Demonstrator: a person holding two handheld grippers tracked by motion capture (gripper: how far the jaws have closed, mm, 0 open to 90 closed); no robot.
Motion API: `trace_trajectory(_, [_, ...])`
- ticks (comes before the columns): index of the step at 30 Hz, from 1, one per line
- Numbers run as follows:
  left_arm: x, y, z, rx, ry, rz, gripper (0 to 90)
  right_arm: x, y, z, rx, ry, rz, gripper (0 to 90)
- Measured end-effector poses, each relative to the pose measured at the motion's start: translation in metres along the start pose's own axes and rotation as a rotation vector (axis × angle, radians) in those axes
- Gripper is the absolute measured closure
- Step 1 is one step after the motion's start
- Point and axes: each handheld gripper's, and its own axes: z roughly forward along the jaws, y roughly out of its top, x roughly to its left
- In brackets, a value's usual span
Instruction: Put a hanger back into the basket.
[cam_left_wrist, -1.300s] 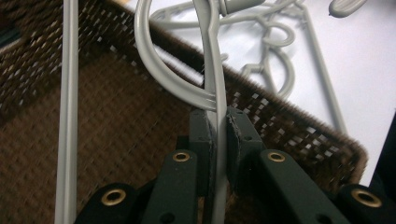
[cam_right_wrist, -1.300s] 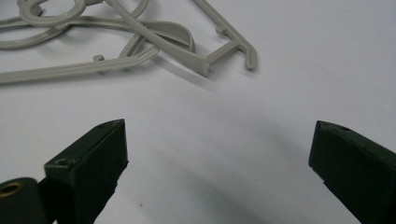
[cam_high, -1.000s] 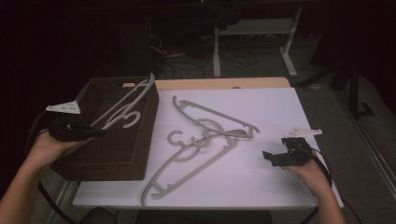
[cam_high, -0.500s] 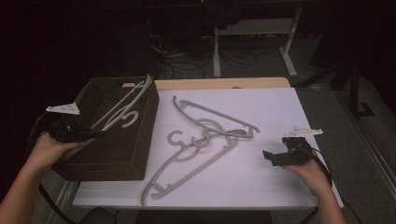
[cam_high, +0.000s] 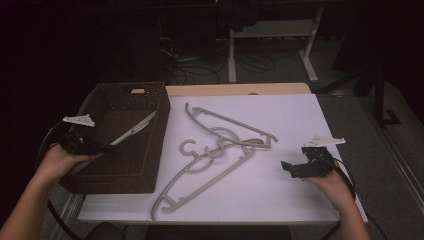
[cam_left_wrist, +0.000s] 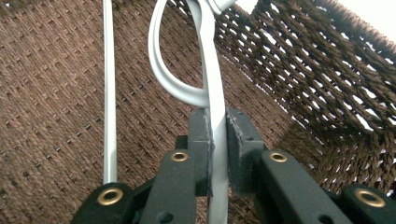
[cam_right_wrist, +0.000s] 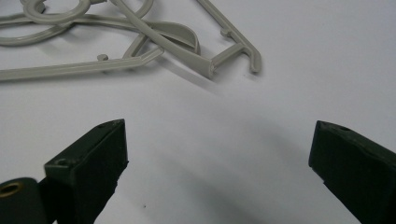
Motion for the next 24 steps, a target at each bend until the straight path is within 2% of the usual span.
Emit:
trace_trajectory(2, [0.0, 0.0, -0.001, -0.018, 0.014, -0.006, 68.3, 0.001, 0.0, -0.001, -0.007, 0.004, -0.003, 4.3])
trace_trajectory(9, [0.004, 0.0, -0.005, -0.064, 0.014, -0.037, 48.0, 0.003, 0.004, -0.004, -0.02, 0.017, -0.005, 4.3])
trace_trajectory(16, [0.0, 0.006, -0.009, -0.134, -0.005, -0.049, 31.6, 0.005, 0.006, -0.005, -0.031, 0.025, -0.007, 4.4])
trace_trajectory(21, [-0.009, 0.019, -0.013, -0.164, 0.001, -0.032, 22.3, 0.006, 0.005, -0.006, -0.033, 0.034, -0.015, 4.4])
trace_trajectory(24, [-0.015, 0.027, -0.014, -0.192, -0.02, -0.029, 18.9, 0.005, 0.004, -0.006, -0.032, 0.035, -0.015, 4.4])
